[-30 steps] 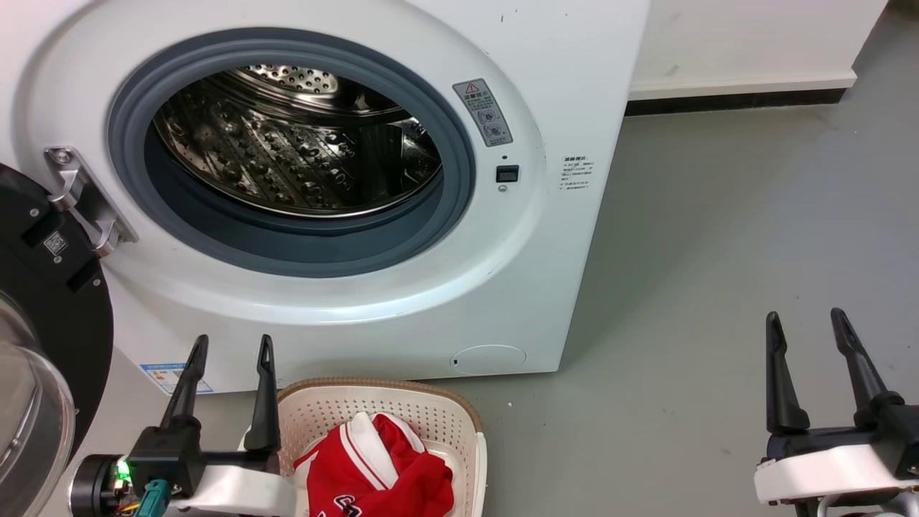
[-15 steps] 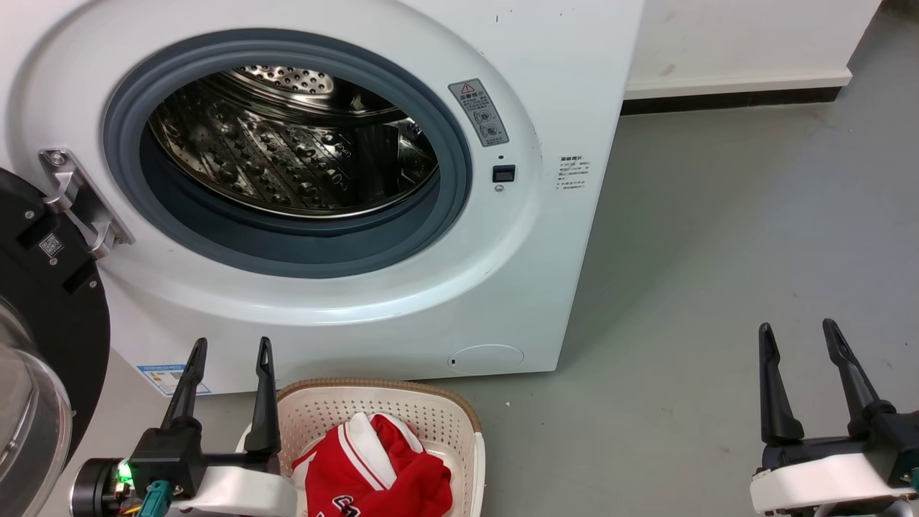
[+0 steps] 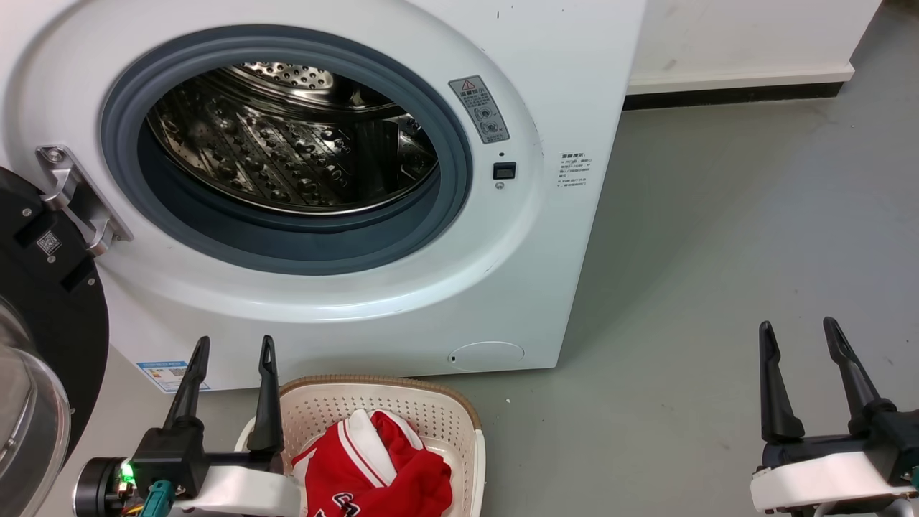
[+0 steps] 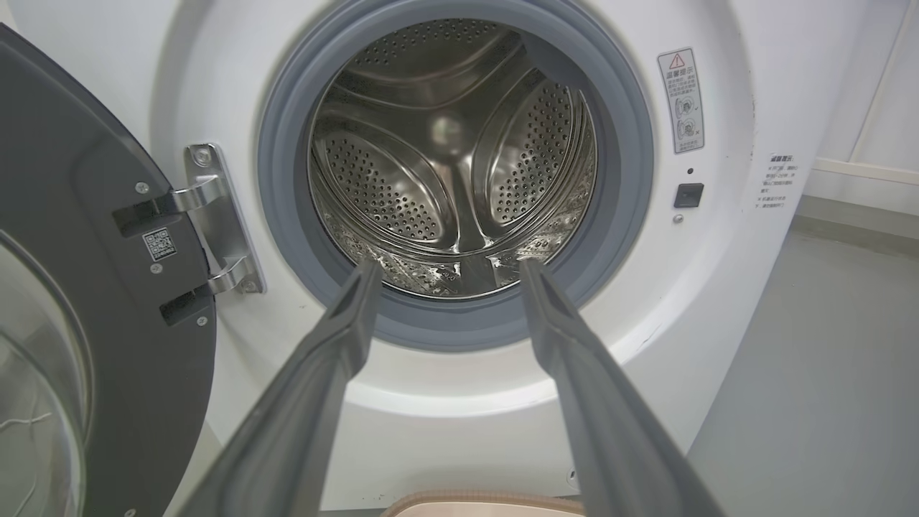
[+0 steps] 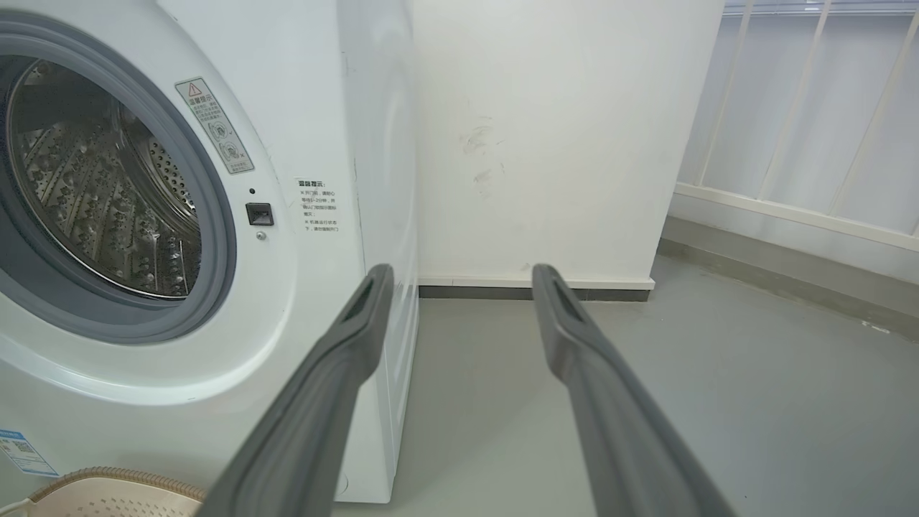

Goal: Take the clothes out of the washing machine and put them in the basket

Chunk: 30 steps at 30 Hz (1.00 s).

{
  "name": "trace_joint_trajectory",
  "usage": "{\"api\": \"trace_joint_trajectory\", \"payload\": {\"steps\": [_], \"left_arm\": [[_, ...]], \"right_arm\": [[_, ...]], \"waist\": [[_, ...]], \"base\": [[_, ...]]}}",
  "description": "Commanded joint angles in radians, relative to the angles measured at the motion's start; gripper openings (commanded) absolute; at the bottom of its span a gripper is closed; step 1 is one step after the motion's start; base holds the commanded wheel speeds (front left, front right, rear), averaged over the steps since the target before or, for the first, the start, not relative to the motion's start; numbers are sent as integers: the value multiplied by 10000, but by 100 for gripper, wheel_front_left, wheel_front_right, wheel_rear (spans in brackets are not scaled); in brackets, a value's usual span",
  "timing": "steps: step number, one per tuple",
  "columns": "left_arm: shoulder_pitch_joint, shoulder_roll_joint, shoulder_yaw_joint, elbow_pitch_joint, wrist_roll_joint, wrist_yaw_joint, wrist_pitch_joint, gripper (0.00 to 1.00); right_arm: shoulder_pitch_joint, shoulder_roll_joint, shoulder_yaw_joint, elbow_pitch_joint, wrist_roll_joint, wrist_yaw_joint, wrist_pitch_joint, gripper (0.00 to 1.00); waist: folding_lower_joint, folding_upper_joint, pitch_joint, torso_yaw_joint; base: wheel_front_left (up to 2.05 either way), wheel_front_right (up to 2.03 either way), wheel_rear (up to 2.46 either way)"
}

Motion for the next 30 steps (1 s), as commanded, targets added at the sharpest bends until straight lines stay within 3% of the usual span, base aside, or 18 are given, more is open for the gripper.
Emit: {"api": "trace_joint_trajectory", "payload": {"steps": [1,7,8,12,30], "left_arm": [[15,-6,17,-30,24,0,-26,100],[54,-60,109,0,-203,-56,-26,100],[-2,-54,110,9,-207,-49,0,0],[-22,-104,141,414,-382,-52,116,0],[-357,-109,235,830,-3809,-207,933,0]], "right_arm": [[-122,9,5,-14,-24,-11,-19,100],[-124,9,15,9,-14,-12,-19,100],[-9,0,10,25,6,2,0,0],[99,17,34,339,177,4,31,0],[-282,-107,144,805,3841,2,755,0]], "waist": [[-1,0,-3,-2],[-1,0,-4,-2],[0,0,-5,-1],[-1,0,-10,0],[-1,0,-91,42]], "base": [[0,0,0],[0,0,0],[0,0,0],[0,0,0],[0,0,0]]}}
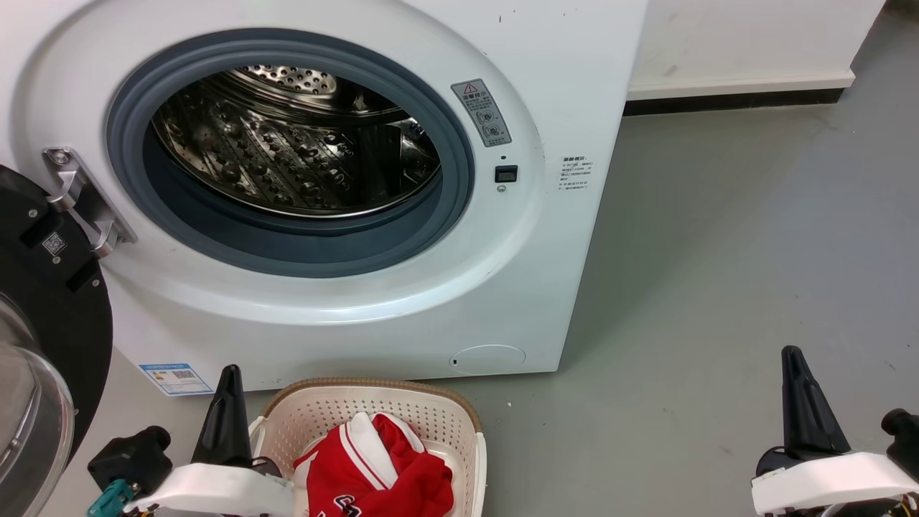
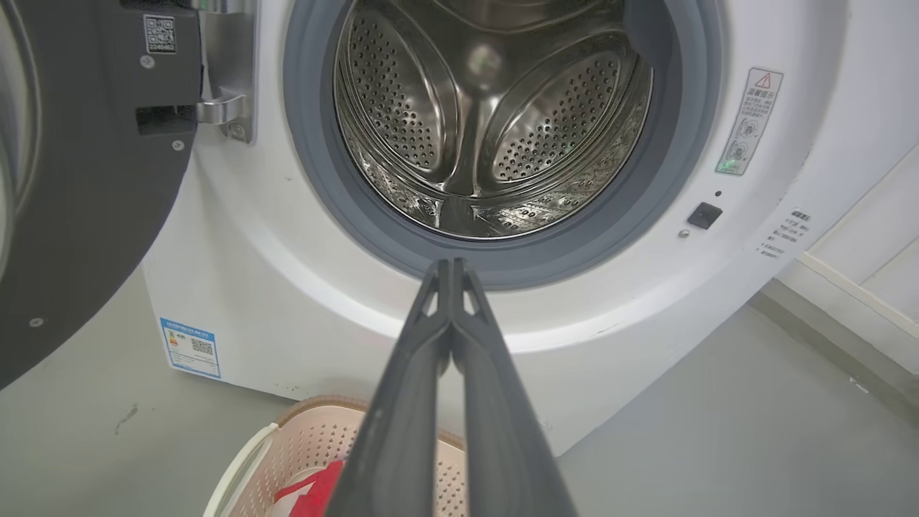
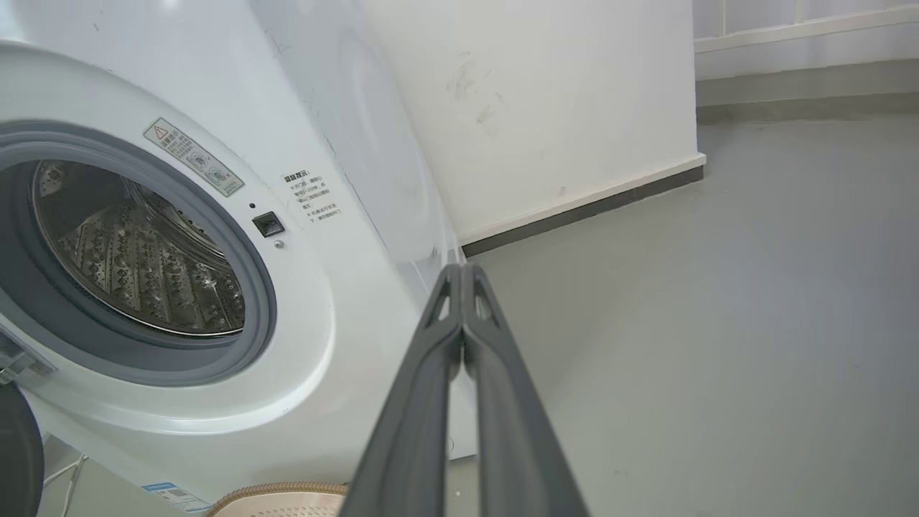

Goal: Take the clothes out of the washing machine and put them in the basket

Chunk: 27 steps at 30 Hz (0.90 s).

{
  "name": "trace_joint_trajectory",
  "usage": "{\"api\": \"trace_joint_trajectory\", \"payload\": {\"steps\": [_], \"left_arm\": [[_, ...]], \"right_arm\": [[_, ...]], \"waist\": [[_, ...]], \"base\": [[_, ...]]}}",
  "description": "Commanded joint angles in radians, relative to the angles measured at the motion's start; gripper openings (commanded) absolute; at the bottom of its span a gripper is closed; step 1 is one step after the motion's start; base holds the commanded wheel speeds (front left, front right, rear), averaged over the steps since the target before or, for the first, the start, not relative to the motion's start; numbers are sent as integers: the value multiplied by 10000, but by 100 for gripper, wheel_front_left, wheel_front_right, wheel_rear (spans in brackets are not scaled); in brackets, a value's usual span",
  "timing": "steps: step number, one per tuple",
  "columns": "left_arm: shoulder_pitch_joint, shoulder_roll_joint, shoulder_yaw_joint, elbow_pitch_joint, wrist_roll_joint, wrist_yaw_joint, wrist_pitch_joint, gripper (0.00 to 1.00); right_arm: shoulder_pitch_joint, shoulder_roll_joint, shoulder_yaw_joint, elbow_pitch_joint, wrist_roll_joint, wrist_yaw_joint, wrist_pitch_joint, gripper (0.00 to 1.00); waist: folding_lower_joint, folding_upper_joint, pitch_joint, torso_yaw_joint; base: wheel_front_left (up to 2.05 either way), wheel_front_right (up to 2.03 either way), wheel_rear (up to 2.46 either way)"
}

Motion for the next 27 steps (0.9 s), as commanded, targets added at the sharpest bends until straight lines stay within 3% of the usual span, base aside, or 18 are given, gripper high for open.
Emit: {"api": "trace_joint_trajectory", "payload": {"steps": [1,27], "left_arm": [[-309,17,47,-87,-320,-53,43,0],[-719,10,152,416,-4370,-243,1000,0]], "right_arm": [[-303,-83,-6,-86,343,0,38,0],[-752,-162,56,471,4577,-3,949,0]], "waist": [[0,0,-3,2],[0,0,-128,66]], "base": [[0,0,0],[0,0,0]]}}
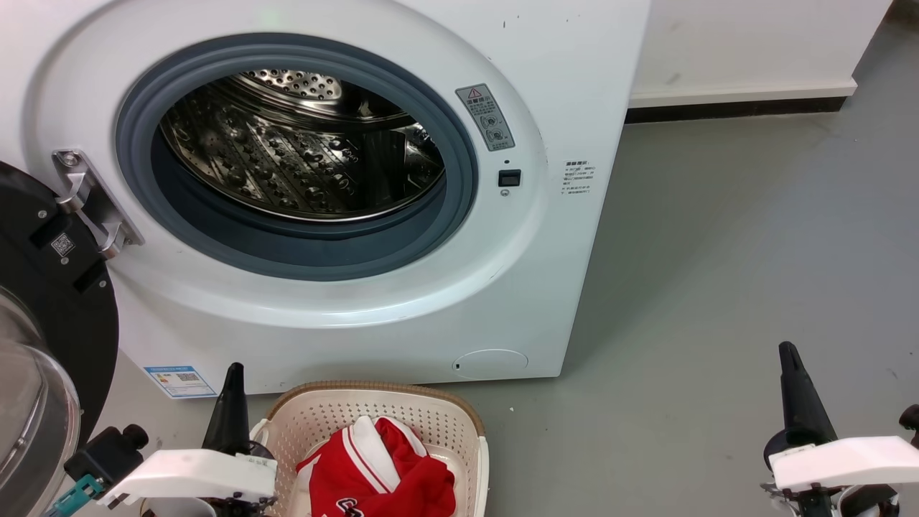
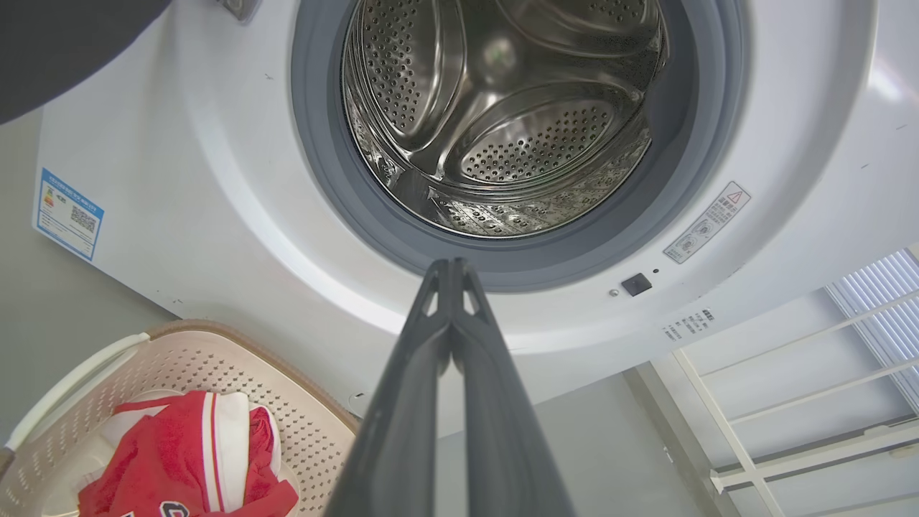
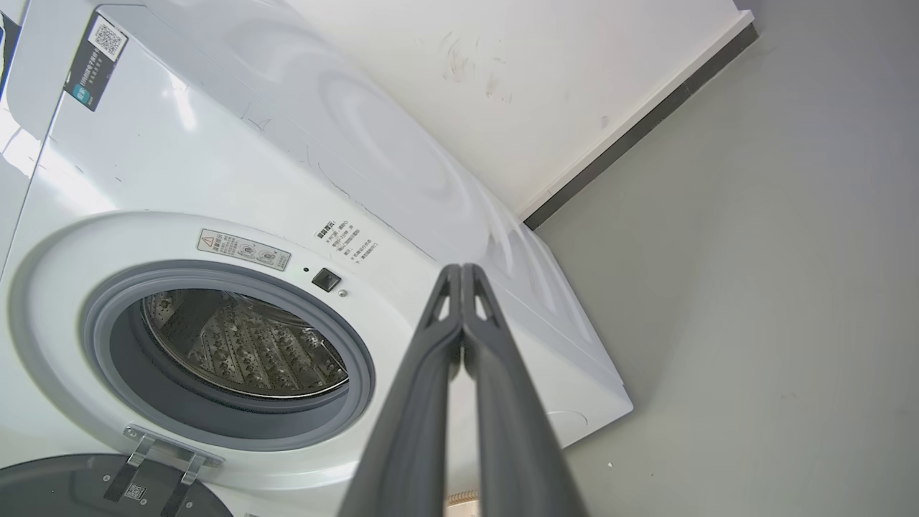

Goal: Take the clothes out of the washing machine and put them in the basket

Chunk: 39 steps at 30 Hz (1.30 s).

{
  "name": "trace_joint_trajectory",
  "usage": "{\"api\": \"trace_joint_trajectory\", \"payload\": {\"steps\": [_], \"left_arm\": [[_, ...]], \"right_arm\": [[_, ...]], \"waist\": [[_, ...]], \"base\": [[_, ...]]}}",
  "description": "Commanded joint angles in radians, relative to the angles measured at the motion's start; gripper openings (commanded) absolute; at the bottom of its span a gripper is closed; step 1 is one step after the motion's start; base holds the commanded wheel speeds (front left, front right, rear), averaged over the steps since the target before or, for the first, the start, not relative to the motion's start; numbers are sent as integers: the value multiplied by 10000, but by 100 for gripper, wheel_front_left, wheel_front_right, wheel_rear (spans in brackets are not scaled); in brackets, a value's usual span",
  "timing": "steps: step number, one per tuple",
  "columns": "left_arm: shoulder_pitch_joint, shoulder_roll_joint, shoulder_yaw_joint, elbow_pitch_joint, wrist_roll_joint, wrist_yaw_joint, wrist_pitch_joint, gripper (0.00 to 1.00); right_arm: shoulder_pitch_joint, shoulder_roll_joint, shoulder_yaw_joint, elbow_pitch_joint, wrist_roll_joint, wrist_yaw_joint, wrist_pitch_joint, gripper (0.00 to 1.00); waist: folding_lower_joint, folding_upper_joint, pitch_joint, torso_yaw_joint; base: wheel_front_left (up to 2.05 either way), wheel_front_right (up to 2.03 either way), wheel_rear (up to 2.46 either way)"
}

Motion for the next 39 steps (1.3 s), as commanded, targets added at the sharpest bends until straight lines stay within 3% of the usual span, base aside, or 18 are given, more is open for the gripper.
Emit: {"api": "trace_joint_trajectory", "payload": {"steps": [1,39], "left_arm": [[-300,12,29,-73,-284,-55,53,0],[-744,0,171,532,-4838,-266,1152,0]], "right_arm": [[-317,-87,1,-35,300,-1,67,0],[-800,-90,-45,612,4981,-5,1187,0]], "waist": [[0,0,-5,3],[0,0,-202,105]], "base": [[0,0,0],[0,0,0]]}}
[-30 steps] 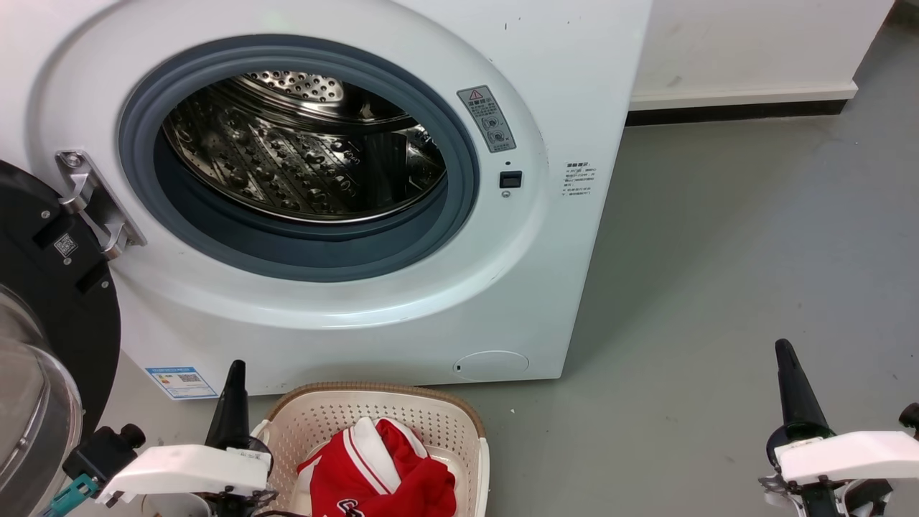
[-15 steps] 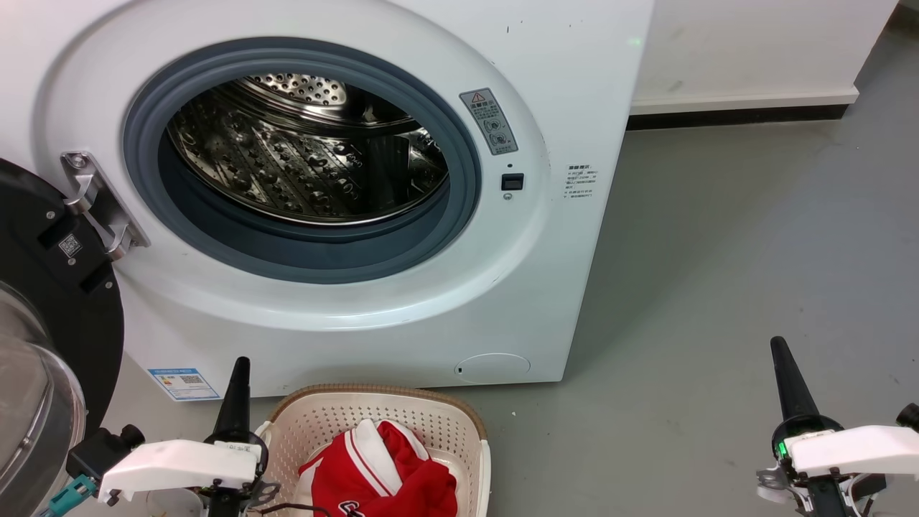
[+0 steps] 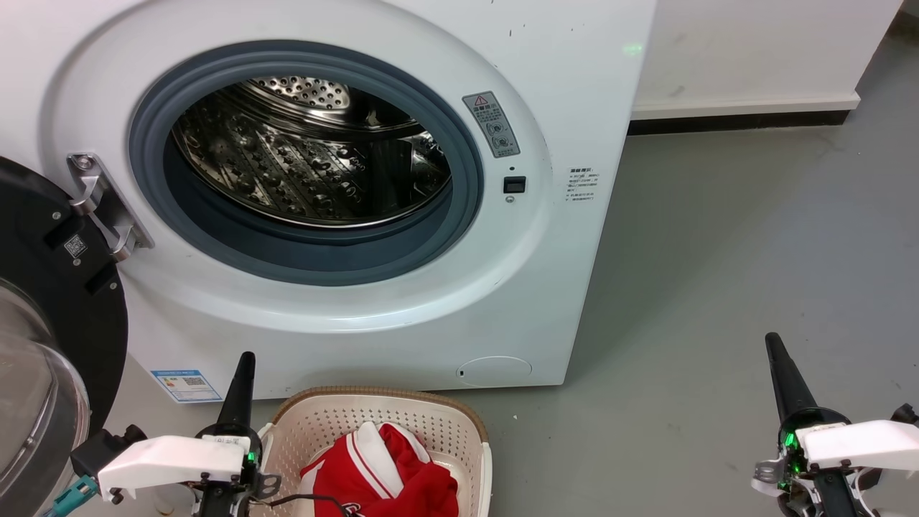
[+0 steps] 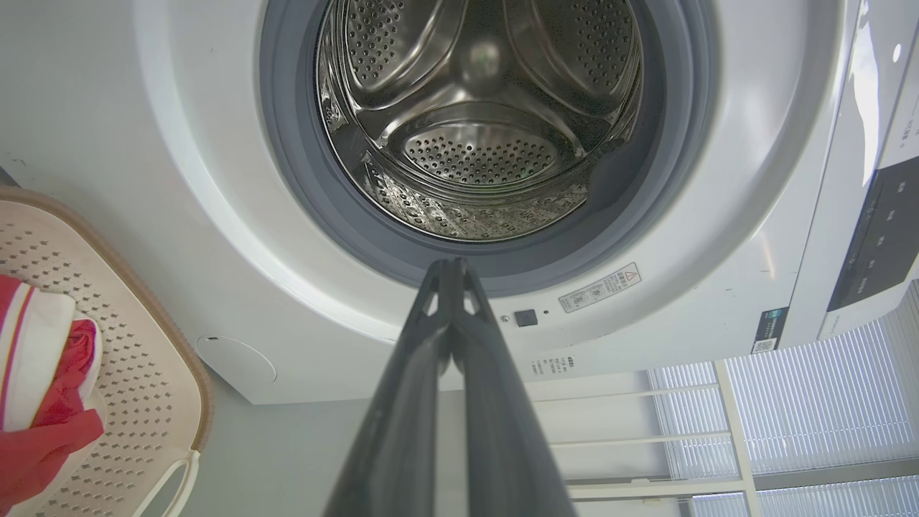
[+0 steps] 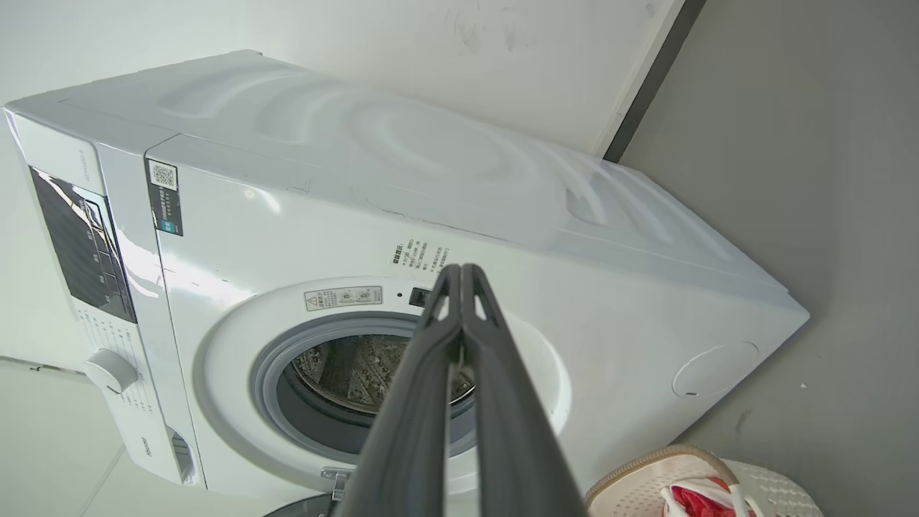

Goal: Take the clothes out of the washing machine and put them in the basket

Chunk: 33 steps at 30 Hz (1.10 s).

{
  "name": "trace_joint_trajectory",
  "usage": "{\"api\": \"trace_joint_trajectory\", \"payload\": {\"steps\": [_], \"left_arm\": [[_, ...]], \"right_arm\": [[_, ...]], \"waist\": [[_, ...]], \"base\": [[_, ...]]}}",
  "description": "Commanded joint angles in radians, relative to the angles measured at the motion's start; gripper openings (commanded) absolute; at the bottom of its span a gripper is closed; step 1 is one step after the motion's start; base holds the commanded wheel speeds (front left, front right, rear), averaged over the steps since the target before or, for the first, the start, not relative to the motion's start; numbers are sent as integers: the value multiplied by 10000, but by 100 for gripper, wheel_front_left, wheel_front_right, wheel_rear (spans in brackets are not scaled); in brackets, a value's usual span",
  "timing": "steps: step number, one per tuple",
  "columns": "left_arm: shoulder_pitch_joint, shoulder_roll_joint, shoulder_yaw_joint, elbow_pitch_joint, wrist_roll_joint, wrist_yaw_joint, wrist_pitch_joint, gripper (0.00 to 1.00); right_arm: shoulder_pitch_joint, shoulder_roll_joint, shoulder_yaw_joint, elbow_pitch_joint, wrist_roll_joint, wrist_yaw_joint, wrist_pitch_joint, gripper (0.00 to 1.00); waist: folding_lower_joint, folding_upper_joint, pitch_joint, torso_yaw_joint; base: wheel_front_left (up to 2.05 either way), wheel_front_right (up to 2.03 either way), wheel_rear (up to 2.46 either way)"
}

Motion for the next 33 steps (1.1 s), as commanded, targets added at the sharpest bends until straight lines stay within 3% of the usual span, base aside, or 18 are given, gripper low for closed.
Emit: {"api": "trace_joint_trajectory", "payload": {"steps": [1,33], "left_arm": [[-201,2,37,-7,-244,-56,54,0],[-446,-9,118,338,-2764,-164,663,0]], "right_arm": [[-234,-64,-18,13,266,-3,69,0],[-507,-19,-90,382,2815,-5,710,0]], "waist": [[0,0,-8,4],[0,0,-156,81]], "base": [[0,0,0],[0,0,0]]}}
